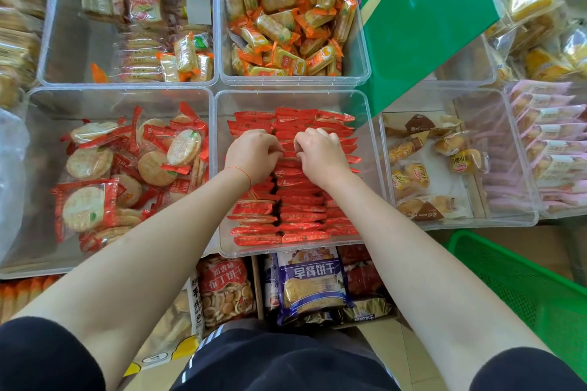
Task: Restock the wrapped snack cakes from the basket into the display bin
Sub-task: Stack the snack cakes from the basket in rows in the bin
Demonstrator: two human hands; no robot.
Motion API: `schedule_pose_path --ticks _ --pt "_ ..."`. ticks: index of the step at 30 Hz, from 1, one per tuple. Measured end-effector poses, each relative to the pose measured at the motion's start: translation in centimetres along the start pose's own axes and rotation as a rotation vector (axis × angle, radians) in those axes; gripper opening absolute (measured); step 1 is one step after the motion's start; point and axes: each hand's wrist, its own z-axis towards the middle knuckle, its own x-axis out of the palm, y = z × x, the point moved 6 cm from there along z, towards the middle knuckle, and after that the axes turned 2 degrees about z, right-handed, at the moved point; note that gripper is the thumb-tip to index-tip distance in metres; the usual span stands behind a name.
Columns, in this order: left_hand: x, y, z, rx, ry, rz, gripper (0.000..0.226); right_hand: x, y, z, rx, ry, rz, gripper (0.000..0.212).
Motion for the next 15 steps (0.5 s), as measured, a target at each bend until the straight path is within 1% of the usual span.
schedule_pose_path --ticks 2,5,7,11,15 --pt "-0.2 0.0 0.0 0.015 -0.008 0.031 0.013 -0.1 0.4 -0.2 -0.021 -0.039 0.021 0.015" --pt "0.0 -0.7 -0.1 0.108 0.006 0.131 0.02 0.1 0.9 -0.4 -0.049 -0.092 0.027 0.023" --pt "0.3 -0.8 0.0 0.109 0.002 0.184 0.021 0.1 1.2 -0.6 -0.066 -0.105 0.027 0.021" --pt "0.7 -1.1 0.3 0.066 -0.011 0.222 0.022 0.1 1.0 -0.8 -0.066 -0.112 -0.048 0.012" --pt "0.9 -1.1 0.2 0.079 0.009 0.248 0.023 0.4 1.0 -0.7 -0.039 -0.087 -0.04 0.017"
